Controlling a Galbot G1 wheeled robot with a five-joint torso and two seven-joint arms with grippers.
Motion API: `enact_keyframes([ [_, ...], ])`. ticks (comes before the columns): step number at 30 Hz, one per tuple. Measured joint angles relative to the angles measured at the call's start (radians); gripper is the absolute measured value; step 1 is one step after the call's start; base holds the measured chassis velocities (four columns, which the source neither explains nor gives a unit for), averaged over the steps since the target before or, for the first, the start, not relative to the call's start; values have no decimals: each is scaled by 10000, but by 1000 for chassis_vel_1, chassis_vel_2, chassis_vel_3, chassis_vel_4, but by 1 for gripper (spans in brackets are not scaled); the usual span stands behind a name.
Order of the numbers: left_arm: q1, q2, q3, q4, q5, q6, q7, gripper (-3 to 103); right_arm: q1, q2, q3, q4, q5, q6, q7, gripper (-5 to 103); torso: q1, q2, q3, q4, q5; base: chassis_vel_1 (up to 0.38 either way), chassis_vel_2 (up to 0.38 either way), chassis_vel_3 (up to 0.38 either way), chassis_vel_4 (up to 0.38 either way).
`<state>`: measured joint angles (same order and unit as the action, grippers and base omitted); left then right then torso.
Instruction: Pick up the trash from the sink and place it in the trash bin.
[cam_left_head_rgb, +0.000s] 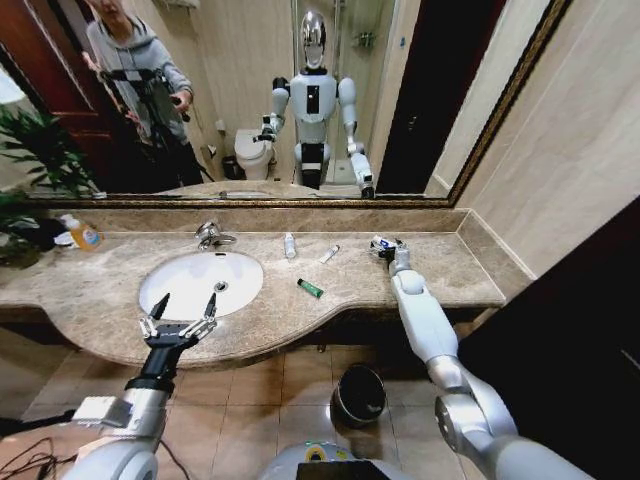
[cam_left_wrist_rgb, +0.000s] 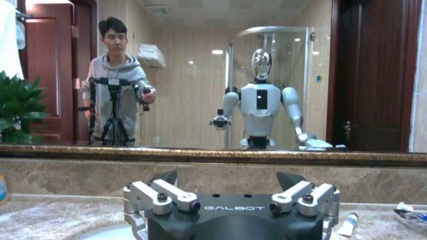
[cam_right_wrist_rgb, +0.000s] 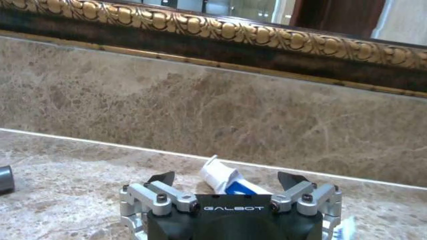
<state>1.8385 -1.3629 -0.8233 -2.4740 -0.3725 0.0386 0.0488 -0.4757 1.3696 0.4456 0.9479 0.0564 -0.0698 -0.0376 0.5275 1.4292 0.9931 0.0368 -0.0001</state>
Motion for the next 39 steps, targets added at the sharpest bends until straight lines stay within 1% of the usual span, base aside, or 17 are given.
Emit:
enact_keyframes([
  [6, 0, 0, 0, 0, 0, 0, -1, 100, 230, 187, -31, -328, -3, 94, 3, 103, 0, 0, 0, 0, 0, 0, 0, 0, 0],
  [7, 0, 0, 0, 0, 0, 0, 0, 100, 288, 232, -28, -422, -15, 160, 3, 96, 0, 0, 0, 0, 0, 0, 0, 0, 0],
  [9, 0, 0, -1, 0, 0, 0, 0, 100, 329, 270, -13, -497, -23, 211, 0, 96, 0, 0, 0, 0, 1, 0, 0, 0, 0],
  [10, 0, 0, 0, 0, 0, 0, 0, 100, 340, 287, 2, -522, -25, 230, -15, 89, 1, 0, 0, 0, 1, 0, 0, 0, 0],
  [13, 0, 0, 0, 0, 0, 0, 0, 100, 344, 304, 19, -532, -33, 237, -38, 89, 1, 0, 0, 0, 1, 0, 0, 0, 0],
  [16, 0, 0, 0, 0, 0, 0, 0, 100, 261, 298, 80, -523, -33, 237, -72, 73, 1, 0, 0, 0, 2, 0, 0, 0, 0],
  [18, 0, 0, 0, 0, 0, 0, 0, 100, 234, 295, 107, -522, -31, 237, -81, 73, 1, 0, 0, 0, 1, 0, 0, 0, 0],
  [19, 0, 0, 0, 0, 0, 0, 0, 100, 208, 293, 133, -521, -29, 234, -91, 65, 1, 0, 0, 0, 1, 0, 0, 0, 0],
  [21, 0, 0, 0, 0, 0, 0, 0, 100, 186, 291, 145, -518, -25, 231, -103, 65, 1, 0, 0, 0, 1, 0, 0, 0, 0],
  [24, 0, 0, 0, 0, 0, 0, 0, 100, 129, 266, 150, -466, -2, 229, -115, 50, 1, 0, 0, 0, 1, 0, 0, 0, 0],
  [27, 0, 0, 0, 0, 0, 0, 0, 100, 106, 249, 150, -427, 12, 225, -116, 50, 1, 0, 0, 0, 1, 0, 0, 0, 0],
  [28, -1, 0, 0, 0, 0, 0, 0, 100, 90, 237, 137, -390, 32, 220, -117, 41, 1, 0, 0, -1, 1, 0, 0, 0, 0],
  [30, 0, 0, 0, 0, 0, 0, 0, 100, 77, 229, 123, -357, 58, 214, -117, 41, 1, 0, 0, 0, 2, 0, 0, 0, 0],
  [33, 0, 0, 0, 1, 0, 0, 0, 100, 40, 209, 95, -242, 104, 185, -111, 26, 1, 0, 0, -1, 1, 0, 0, 0, 0],
  [36, 0, 0, 0, 1, 0, 0, -1, 100, 9, 199, 86, -153, 122, 164, -101, 26, 1, 0, 0, 0, 1, 0, 0, 0, 0],
  [37, 0, 0, 0, 0, 0, 0, 0, 100, -8, 192, 80, -112, 135, 149, -95, 19, 1, 0, 0, 0, 1, 0, 0, 0, 0],
  [39, 0, 0, 0, 0, 0, 0, 0, 100, -56, 168, 58, 10, 171, 114, -85, 19, 1, 0, 0, 0, 1, 0, 0, 0, 0],
])
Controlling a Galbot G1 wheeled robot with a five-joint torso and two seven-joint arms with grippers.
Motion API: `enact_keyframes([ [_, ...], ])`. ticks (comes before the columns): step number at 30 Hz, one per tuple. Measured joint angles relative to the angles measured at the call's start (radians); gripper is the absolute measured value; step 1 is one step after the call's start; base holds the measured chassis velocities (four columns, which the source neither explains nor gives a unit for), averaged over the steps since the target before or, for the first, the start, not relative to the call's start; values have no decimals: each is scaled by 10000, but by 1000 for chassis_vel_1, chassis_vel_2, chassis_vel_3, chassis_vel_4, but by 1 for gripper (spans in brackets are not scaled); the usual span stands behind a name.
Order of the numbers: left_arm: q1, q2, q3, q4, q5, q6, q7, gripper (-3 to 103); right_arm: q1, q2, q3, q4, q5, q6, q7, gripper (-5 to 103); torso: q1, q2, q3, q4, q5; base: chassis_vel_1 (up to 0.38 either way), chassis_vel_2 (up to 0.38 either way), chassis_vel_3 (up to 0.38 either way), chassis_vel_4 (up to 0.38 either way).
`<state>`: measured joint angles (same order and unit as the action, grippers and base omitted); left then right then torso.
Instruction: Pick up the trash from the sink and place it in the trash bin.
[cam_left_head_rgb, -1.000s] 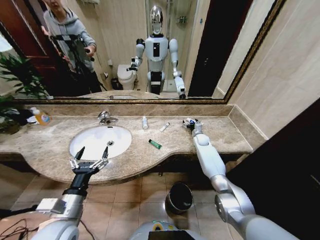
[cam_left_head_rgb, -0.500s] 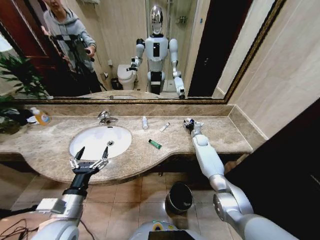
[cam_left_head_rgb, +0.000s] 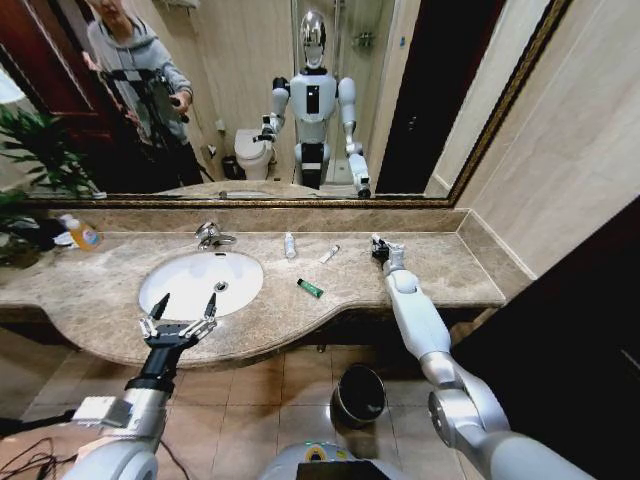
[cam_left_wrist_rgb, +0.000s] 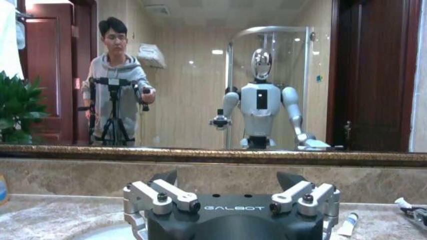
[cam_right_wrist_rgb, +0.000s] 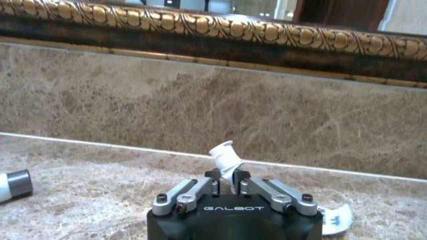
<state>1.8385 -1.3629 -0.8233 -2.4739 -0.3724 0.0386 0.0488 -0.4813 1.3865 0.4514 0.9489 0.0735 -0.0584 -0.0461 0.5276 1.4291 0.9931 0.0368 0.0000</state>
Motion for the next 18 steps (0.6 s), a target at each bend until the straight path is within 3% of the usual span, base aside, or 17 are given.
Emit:
enact_keyframes([
  [1, 0, 0, 0, 0, 0, 0, 0, 100, -35, -22, -15, 87, 24, -31, 7, 12, 0, 0, 0, 0, 0, 0, 0, 0, 0],
  [3, 0, 0, 0, 0, 0, 0, 0, 100, -88, -54, -43, 202, 72, -72, 19, 12, 0, 0, 0, 0, -1, 0, 0, 0, 0],
  [6, 0, 0, 0, 0, 0, 0, 0, 100, -270, -190, -137, 635, 226, -203, 84, 2, -1, 0, 0, 0, 0, 0, 0, 0, 0],
  [18, 0, 1, 0, 0, 0, 0, 0, 100, -1725, -1144, -170, 3510, 1122, -501, 371, 2, -1, 0, -1, 1, 2, 0, 0, 0, 0],
])
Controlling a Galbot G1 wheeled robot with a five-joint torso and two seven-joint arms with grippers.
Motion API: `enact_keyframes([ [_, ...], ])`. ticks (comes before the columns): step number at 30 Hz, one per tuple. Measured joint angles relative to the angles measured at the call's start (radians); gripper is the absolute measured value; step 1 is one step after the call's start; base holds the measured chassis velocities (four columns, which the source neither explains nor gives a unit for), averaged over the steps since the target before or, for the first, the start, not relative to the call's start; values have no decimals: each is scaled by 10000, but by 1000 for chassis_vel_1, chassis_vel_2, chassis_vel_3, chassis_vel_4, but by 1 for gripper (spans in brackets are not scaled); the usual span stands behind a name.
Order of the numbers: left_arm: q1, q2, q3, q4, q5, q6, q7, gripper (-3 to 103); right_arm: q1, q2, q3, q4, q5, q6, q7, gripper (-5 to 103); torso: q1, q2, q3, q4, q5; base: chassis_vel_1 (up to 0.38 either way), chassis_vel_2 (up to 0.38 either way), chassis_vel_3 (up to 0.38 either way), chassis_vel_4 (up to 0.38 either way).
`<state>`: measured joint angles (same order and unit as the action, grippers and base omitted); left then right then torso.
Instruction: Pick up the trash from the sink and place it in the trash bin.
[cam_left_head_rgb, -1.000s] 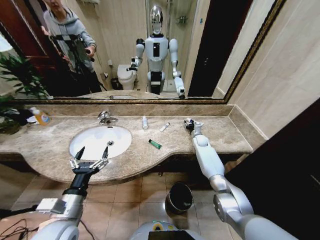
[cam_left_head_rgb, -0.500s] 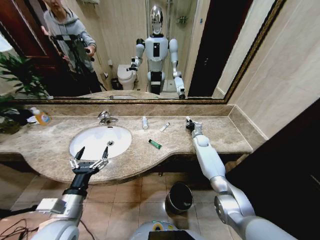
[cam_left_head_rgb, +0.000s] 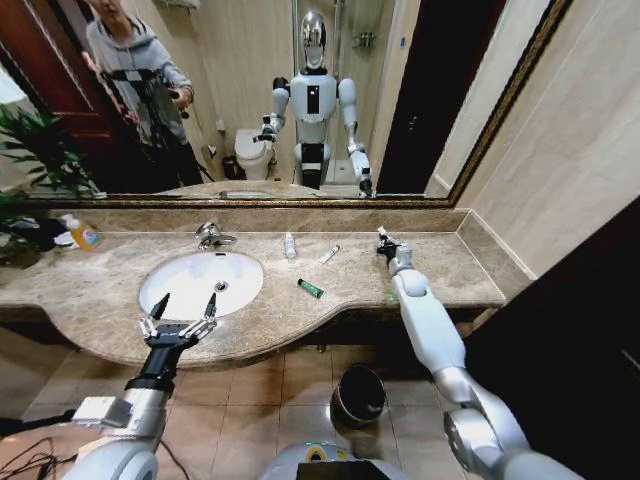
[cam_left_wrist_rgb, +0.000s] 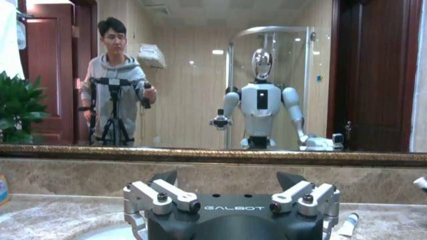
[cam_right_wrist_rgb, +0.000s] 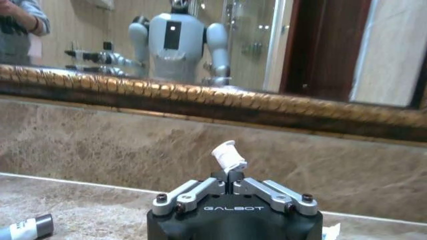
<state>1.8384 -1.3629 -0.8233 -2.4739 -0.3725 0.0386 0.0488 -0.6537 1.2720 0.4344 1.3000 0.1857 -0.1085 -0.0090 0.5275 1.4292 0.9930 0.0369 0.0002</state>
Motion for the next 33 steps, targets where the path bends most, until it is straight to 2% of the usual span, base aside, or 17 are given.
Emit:
enact_keyframes([
  [4, 0, -1, 0, 0, 0, 0, -2, 100, -1095, -499, 308, 1355, 423, 65, -25, 2, 0, 0, 0, 0, -1, 0, 0, 0, 0],
  [8, 1, 0, 0, 0, 0, 0, 3, 100, -1969, -710, 608, 2301, 640, 335, -65, 2, 0, 0, 0, 0, -1, 0, 0, 0, 0],
  [9, 0, -1, -1, -1, 0, 0, 0, 100, -2970, -894, 927, 3281, 864, 497, -72, 2, -1, 0, 0, -2, 1, 0, 0, 0, 0],
  [12, 0, 0, 0, 0, 0, 0, 3, 100, -4514, -1061, 1307, 5045, 1128, 777, -60, 2, -2, 1, -2, -2, -1, 0, 0, 0, 0],
  [16, 0, -1, -1, 0, 0, 0, -1, 100, -5518, -1046, 1526, 6074, 1204, 859, -4, 2, -1, 1, -1, 0, -1, 0, 0, 0, 0],
  [21, 0, -1, 0, 0, 0, 0, 1, 100, -7771, -514, 1833, 8000, 1074, 1134, 128, 2, -2, 1, -2, -1, -6, 0, 0, 0, 0],
  [27, 0, -1, 0, 0, 0, 0, 0, 100, -8859, -117, 1731, 8718, 680, 1752, 128, 2, -2, 2, -1, -3, -4, 0, 0, 0, 0],
  [30, 1, -1, 0, 0, 0, 0, 0, 100, -9219, -22, 1573, 8814, 504, 2073, 107, 2, 0, 1, 0, 6, -2, 0, 0, 0, 0],
  [33, 0, -1, 0, 0, 0, 0, 0, 100, -10375, 440, 1619, 8916, 102, 2704, 59, 2, 1, 0, 0, -1, -2, 0, 0, 0, 0],
])
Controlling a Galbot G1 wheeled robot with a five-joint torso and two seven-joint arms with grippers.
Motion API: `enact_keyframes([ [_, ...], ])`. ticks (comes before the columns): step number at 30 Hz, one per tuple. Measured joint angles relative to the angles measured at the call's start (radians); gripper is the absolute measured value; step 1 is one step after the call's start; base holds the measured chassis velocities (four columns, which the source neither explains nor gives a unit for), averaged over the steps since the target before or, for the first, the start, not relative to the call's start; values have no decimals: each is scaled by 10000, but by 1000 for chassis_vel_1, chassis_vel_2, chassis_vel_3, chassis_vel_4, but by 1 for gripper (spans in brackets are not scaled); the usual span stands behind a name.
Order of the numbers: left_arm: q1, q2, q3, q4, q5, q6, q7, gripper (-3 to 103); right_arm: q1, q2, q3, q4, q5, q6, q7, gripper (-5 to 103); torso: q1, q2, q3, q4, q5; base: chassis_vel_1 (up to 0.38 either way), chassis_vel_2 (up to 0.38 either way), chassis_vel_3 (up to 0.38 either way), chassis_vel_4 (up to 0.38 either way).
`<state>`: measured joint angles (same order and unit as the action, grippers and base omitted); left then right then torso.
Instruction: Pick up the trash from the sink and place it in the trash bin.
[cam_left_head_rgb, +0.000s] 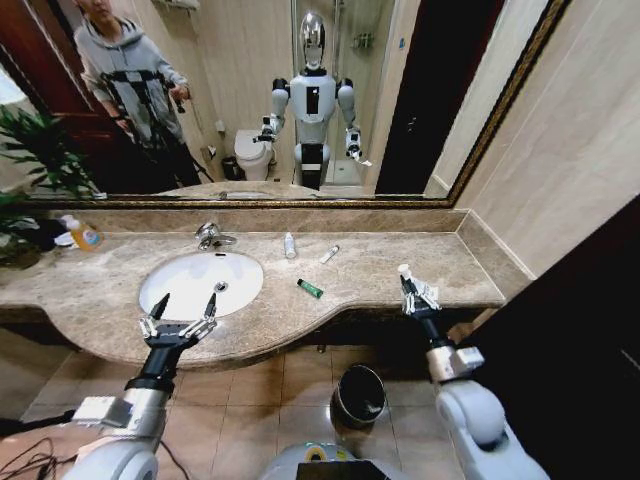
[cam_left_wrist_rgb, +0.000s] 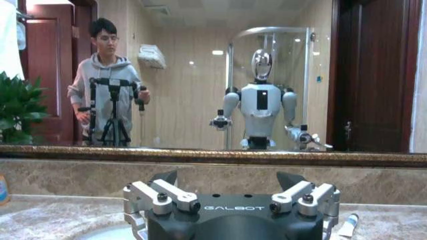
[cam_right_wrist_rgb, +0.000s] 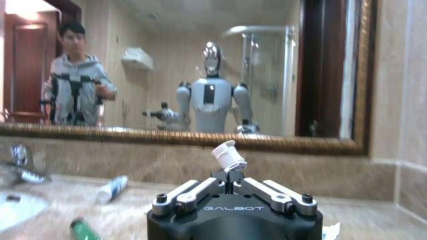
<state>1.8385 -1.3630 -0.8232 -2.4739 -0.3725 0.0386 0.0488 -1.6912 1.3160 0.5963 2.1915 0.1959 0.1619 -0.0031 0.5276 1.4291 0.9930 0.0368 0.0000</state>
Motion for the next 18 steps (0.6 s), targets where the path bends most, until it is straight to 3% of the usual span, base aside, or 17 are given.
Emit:
enact_keyframes([
  [7, 0, 0, 0, 0, 0, 0, 0, 100, -1373, 719, 221, -210, -393, 1004, -237, 2, -2, 1, -1, -2, -3, 0, 0, 0, 0],
  [15, 0, 0, 0, 0, 0, 0, 0, 100, -1732, 1222, 281, -1978, -1377, 1720, -440, 2, -1, 0, 0, 0, 0, 0, 0, 0, 0],
  [18, 0, 0, -1, -1, 1, 0, 0, 100, -1779, 1373, 145, -3144, -2141, 2579, -370, 2, -2, 1, 0, 1, -3, 0, 0, 0, 0],
])
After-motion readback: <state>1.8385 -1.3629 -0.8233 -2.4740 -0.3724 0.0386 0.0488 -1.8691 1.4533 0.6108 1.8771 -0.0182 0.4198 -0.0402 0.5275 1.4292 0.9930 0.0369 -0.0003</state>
